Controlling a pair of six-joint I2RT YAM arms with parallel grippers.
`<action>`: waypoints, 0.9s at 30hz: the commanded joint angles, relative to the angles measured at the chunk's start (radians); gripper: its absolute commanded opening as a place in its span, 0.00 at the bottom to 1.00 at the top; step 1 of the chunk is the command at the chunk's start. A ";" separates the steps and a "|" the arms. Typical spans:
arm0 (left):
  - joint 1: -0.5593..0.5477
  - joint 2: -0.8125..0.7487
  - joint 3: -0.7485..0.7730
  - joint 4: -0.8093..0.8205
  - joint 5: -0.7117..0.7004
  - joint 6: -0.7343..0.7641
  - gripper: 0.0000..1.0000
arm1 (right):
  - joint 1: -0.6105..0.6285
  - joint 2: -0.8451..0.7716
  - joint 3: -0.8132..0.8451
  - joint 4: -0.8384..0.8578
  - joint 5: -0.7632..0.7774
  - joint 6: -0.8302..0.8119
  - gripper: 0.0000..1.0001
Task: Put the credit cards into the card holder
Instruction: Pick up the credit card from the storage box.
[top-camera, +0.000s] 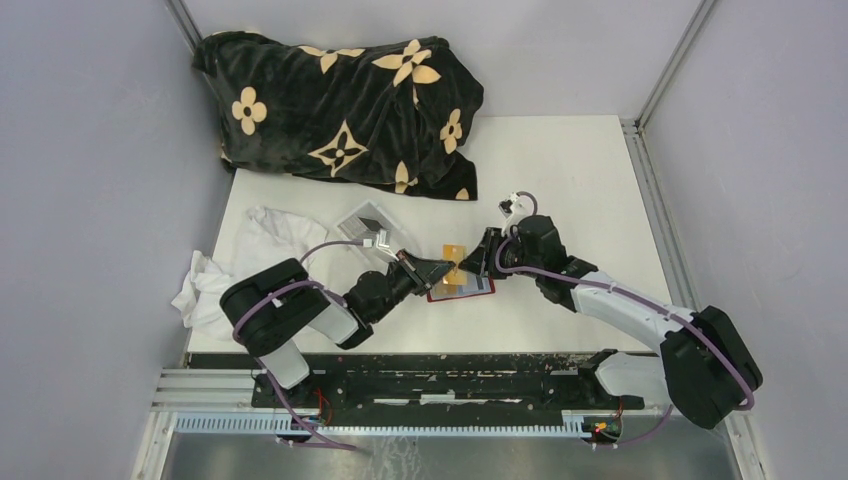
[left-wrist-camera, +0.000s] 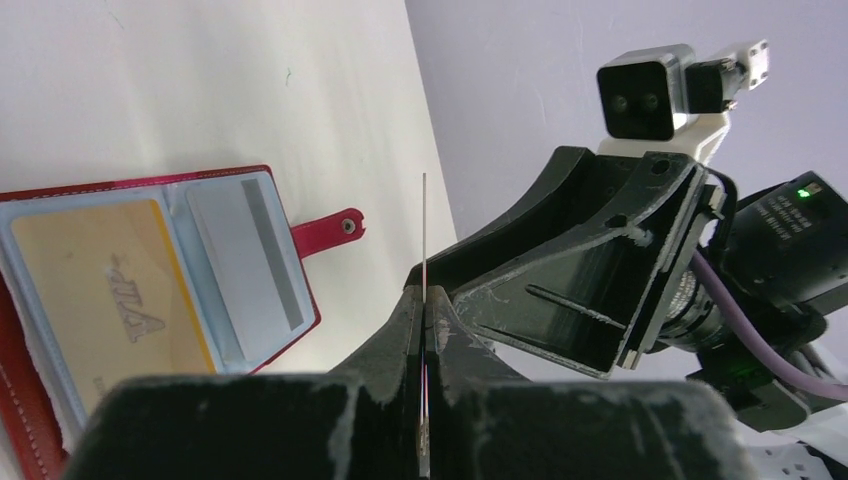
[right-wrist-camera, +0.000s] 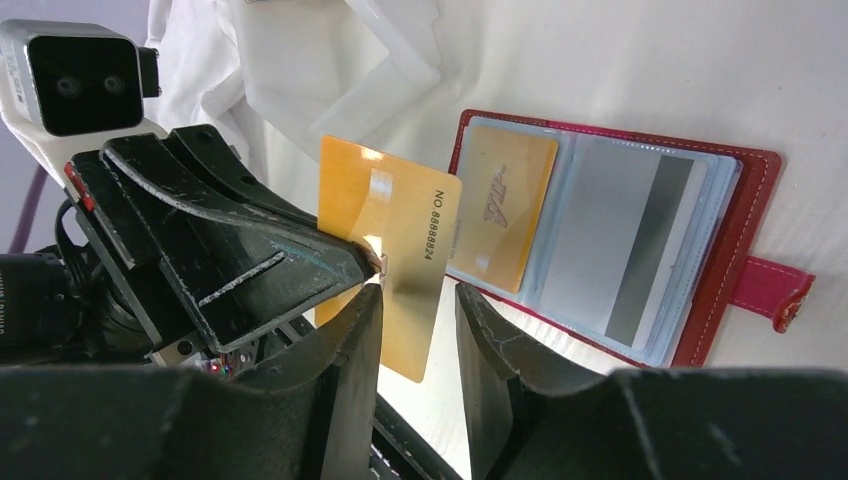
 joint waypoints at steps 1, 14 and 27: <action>-0.006 0.048 0.022 0.190 -0.007 -0.091 0.03 | -0.020 0.009 -0.023 0.111 -0.049 0.044 0.39; -0.007 0.137 0.068 0.266 0.033 -0.157 0.03 | -0.074 0.135 -0.110 0.451 -0.230 0.240 0.32; 0.007 0.129 0.040 0.240 0.028 -0.151 0.40 | -0.088 0.083 -0.093 0.392 -0.253 0.218 0.01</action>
